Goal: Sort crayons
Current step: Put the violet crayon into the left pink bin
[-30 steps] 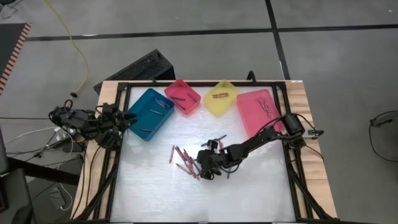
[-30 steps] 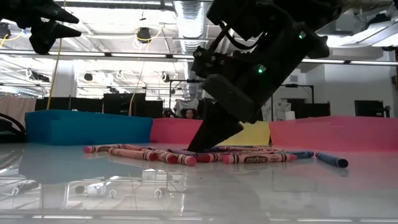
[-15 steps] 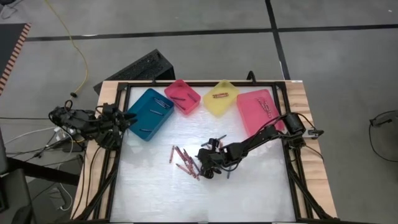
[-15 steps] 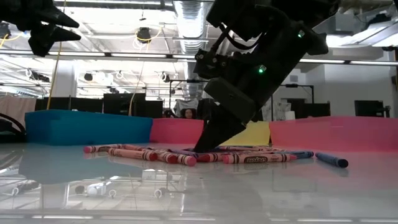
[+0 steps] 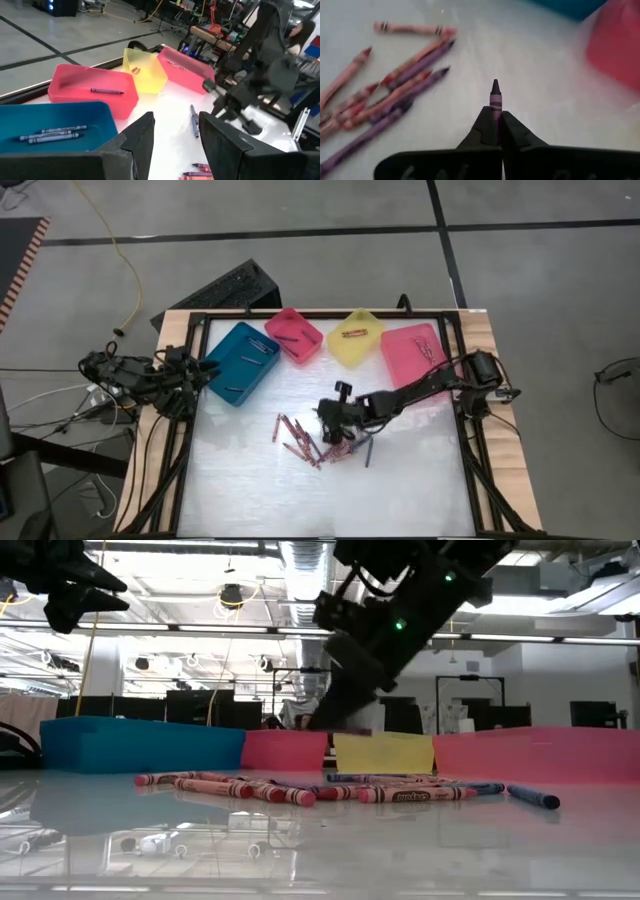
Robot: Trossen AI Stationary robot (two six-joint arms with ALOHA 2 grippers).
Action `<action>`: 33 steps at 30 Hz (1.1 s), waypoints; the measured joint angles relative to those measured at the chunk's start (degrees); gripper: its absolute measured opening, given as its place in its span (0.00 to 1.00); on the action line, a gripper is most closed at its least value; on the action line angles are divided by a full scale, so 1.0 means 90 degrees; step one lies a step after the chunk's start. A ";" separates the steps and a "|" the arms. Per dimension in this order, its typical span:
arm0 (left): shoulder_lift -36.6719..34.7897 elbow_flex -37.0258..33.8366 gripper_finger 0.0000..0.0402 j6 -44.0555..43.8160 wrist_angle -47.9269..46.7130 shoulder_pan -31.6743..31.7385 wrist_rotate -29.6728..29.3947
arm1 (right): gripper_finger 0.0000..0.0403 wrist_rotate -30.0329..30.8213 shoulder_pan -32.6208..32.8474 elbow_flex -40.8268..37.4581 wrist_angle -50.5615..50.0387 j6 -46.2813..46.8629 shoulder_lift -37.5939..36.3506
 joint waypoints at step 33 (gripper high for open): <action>0.0000 0.0000 0.36 -0.0100 -0.0207 0.0002 -0.0200 | 0.01 -0.1385 -0.2875 0.0034 0.4726 -0.0816 -0.0130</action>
